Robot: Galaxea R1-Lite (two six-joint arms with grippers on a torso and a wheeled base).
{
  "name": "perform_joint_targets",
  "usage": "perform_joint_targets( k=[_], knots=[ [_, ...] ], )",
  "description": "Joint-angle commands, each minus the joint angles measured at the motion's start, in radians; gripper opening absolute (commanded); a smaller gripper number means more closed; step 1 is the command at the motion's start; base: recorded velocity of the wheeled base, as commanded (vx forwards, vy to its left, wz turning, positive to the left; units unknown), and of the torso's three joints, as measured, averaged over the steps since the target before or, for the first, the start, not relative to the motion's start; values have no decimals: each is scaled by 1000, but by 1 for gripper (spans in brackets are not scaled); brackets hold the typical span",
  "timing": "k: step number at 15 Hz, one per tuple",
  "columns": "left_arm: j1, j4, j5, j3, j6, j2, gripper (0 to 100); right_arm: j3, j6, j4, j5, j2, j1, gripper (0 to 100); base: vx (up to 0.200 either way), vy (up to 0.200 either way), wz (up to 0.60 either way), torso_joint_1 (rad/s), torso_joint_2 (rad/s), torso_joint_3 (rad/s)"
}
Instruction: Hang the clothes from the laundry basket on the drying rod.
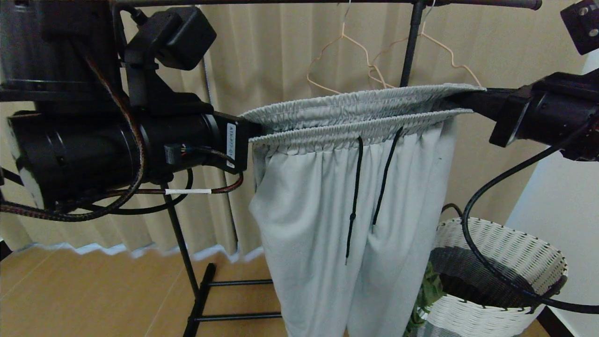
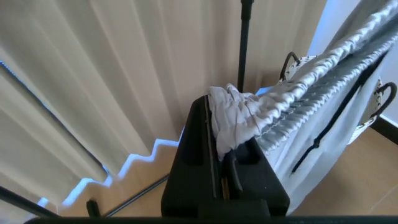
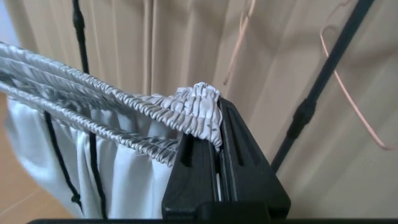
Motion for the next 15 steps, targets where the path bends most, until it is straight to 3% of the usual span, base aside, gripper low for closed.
perform_joint_targets(
  k=[1,8,15],
  knots=[
    [0,-4,1,-7,0,4,0,5,-2,8,0,-11,-13,0,0,0,0,0,0,0],
    [3,-5,7,-155,6,114,0,37,-1,215,10,-194,-16,0,0,0,0,0,0,0],
    [46,-4,10,-304,1,281,0,143,-2,229,24,-310,161,0,0,0,0,0,0,0]
  ],
)
